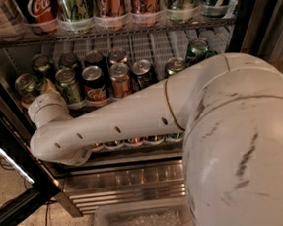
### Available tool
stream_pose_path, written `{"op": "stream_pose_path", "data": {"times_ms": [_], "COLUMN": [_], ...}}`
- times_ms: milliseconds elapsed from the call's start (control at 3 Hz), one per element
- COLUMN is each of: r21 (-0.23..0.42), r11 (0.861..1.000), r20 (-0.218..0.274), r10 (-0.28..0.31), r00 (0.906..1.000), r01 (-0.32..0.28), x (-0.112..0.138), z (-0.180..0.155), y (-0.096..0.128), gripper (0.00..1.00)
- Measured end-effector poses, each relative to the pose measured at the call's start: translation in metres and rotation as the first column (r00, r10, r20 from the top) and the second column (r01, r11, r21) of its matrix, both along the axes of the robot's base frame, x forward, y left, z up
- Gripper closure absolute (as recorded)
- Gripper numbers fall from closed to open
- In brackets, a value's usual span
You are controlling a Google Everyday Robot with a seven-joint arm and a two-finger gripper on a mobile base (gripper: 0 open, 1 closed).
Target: Pick green can from middle shelf of fridge
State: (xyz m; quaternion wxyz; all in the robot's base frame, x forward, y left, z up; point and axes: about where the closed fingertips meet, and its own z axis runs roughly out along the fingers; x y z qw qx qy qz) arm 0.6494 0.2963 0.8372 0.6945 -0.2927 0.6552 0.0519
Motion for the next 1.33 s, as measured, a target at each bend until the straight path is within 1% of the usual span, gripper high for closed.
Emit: {"op": "stream_pose_path", "data": {"times_ms": [667,1333], "r21": [0.010,0.020], "r11": [1.000,0.999], "r20": [-0.007,-0.002], "r10": [0.016,0.029], "r00": [0.9998,0.9996], "r01": [-0.016,-0.029], "x": [-0.0017,-0.0030], "z": [0.0005,0.0045], "y": [-0.0007,-0.0029], "gripper": [1.00,1.00]}}
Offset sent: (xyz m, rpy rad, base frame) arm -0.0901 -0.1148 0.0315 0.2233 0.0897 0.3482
